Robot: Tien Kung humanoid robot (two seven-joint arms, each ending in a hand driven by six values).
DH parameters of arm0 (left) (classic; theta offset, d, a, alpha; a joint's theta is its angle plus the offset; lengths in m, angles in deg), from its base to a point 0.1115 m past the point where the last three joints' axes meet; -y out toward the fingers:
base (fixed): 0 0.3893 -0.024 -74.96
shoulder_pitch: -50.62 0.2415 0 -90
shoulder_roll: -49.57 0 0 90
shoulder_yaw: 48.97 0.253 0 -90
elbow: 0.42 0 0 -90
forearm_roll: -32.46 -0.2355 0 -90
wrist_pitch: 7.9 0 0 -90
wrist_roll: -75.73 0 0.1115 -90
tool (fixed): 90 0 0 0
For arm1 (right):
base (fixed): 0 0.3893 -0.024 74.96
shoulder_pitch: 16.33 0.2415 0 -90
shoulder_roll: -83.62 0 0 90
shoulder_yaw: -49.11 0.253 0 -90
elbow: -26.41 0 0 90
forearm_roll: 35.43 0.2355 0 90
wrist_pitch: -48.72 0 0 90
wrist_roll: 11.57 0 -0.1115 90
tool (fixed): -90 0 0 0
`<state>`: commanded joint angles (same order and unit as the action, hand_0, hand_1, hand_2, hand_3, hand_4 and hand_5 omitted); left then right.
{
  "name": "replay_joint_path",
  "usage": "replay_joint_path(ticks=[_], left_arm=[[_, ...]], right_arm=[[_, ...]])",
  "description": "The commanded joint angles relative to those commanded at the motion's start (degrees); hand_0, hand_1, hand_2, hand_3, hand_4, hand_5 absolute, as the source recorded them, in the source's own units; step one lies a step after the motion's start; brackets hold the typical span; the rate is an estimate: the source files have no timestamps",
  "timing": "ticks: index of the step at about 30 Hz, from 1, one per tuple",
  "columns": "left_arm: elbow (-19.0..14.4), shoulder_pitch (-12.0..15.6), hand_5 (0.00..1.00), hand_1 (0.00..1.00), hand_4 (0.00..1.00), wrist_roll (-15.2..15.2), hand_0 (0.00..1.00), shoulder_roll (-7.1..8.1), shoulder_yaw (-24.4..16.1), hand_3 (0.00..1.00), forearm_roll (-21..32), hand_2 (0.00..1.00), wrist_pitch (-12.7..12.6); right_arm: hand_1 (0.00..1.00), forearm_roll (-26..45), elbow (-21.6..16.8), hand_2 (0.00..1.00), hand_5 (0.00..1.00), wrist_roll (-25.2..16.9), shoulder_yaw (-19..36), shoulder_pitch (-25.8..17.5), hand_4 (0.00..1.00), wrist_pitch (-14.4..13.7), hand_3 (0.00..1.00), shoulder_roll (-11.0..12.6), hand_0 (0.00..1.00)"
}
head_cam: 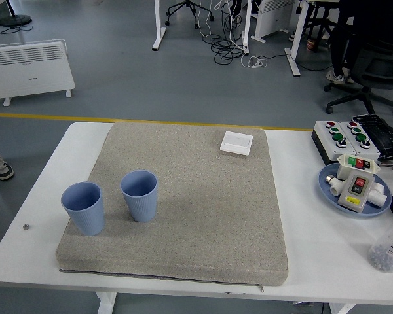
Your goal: Push cup pick cup insert cup
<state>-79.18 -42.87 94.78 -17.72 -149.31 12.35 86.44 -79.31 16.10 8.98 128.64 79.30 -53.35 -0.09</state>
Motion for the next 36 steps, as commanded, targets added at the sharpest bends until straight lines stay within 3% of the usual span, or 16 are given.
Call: replay_joint_path(ticks=[1, 6, 10, 14, 18, 23, 29, 36], left_arm=[[-0.1, 0.0, 0.998, 0.567, 0.574, 0.0, 0.441, -0.01, 0.0, 0.547, 0.0, 0.555, 0.0], [-5.5, 3.2, 0.998, 0.567, 0.574, 1.7, 0.441, -0.08, 1.3, 0.547, -1.5, 0.555, -0.2], [-7.3, 5.4, 0.998, 0.534, 0.585, 2.5, 0.410, -0.81, 2.4, 0.508, -2.3, 0.516, 0.6], [-6.9, 8.1, 0.998, 0.500, 0.601, 3.3, 0.397, -2.02, 3.5, 0.470, -5.6, 0.488, 2.4], [-7.2, 10.0, 0.998, 0.500, 0.601, 5.3, 0.397, -2.58, 4.1, 0.470, -9.1, 0.488, 2.5], [-7.7, 12.8, 0.998, 0.498, 0.594, 8.9, 0.405, -1.98, 7.9, 0.455, -17.9, 0.483, 1.0], [-5.8, 14.0, 0.998, 0.523, 0.583, 13.0, 0.446, -1.01, 14.4, 0.458, -30.0, 0.497, -0.2], [-4.1, 14.6, 0.998, 0.529, 0.587, 15.6, 0.482, -2.32, 20.3, 0.459, -28.2, 0.504, -0.4]], right_arm=[[0.593, 0.0, 0.0, 0.605, 0.563, 0.0, 0.0, 0.0, 0.106, 0.0, 0.580, 0.0, 0.677], [0.593, -0.2, 0.0, 0.605, 0.563, 0.0, 0.1, 0.2, 0.106, 0.0, 0.580, 0.1, 0.677], [0.592, -0.2, 0.0, 0.605, 0.562, -0.1, 0.1, 0.2, 0.105, 0.1, 0.580, 0.2, 0.677], [0.592, -0.4, 0.0, 0.605, 0.562, -0.1, 0.1, 0.1, 0.105, 0.1, 0.580, 0.2, 0.677], [0.592, -0.4, 0.0, 0.605, 0.562, -0.1, 0.1, 0.0, 0.105, 0.1, 0.580, 0.3, 0.677], [0.592, -0.9, 0.0, 0.605, 0.563, 0.0, 0.2, -0.2, 0.104, 0.3, 0.579, 0.5, 0.677], [0.592, -0.9, 0.0, 0.605, 0.562, 0.0, 0.2, -0.2, 0.103, 0.3, 0.579, 0.5, 0.677], [0.592, -0.9, 0.0, 0.604, 0.564, -0.1, 0.3, -0.3, 0.103, 0.3, 0.579, 0.6, 0.677]])
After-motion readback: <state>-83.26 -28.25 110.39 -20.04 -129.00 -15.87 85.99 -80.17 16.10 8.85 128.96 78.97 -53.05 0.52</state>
